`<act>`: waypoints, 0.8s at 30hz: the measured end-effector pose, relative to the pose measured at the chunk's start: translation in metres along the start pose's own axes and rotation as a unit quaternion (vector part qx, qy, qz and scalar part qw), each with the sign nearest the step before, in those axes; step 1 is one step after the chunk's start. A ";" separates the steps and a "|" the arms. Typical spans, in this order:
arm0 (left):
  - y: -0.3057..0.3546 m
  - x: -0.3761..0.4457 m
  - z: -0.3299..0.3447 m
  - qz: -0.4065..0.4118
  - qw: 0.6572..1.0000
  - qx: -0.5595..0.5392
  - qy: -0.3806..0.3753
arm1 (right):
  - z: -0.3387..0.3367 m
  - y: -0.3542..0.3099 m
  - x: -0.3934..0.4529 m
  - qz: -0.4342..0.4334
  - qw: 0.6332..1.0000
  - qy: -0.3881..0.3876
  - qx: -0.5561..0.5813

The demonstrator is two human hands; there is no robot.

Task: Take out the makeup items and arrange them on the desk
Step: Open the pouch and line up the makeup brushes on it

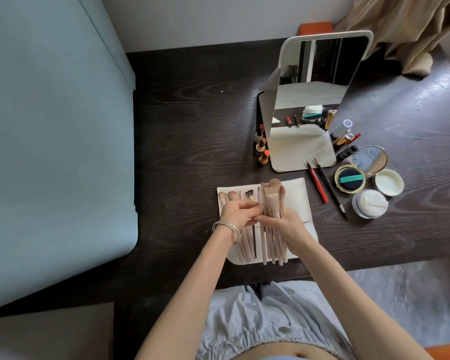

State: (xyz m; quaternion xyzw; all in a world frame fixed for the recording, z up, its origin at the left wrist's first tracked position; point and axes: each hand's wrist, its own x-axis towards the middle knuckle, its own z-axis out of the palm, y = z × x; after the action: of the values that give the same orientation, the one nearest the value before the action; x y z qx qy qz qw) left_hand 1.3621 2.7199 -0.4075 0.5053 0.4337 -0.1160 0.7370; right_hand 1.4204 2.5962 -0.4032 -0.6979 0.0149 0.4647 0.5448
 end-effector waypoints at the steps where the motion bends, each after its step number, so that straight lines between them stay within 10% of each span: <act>1: -0.001 0.000 0.000 -0.007 1.000 -0.005 -0.003 | -0.002 0.003 0.000 0.000 1.000 0.007 0.000; 13: -0.007 0.004 0.014 0.021 0.998 0.043 0.050 | -0.008 0.012 0.008 0.022 0.990 0.095 -0.097; 18: -0.011 0.008 0.003 0.158 0.882 0.403 0.186 | 0.000 0.016 0.019 0.043 0.973 0.167 -0.151; 24: -0.021 0.009 -0.003 0.153 0.879 0.430 0.141 | 0.006 0.019 0.030 0.044 0.955 0.179 -0.231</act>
State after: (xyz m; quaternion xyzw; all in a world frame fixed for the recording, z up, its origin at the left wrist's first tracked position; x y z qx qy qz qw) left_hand 1.3532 2.7153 -0.4284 0.8435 0.3576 -0.1043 0.3869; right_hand 1.4237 2.6075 -0.4378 -0.8749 0.0348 0.3466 0.3364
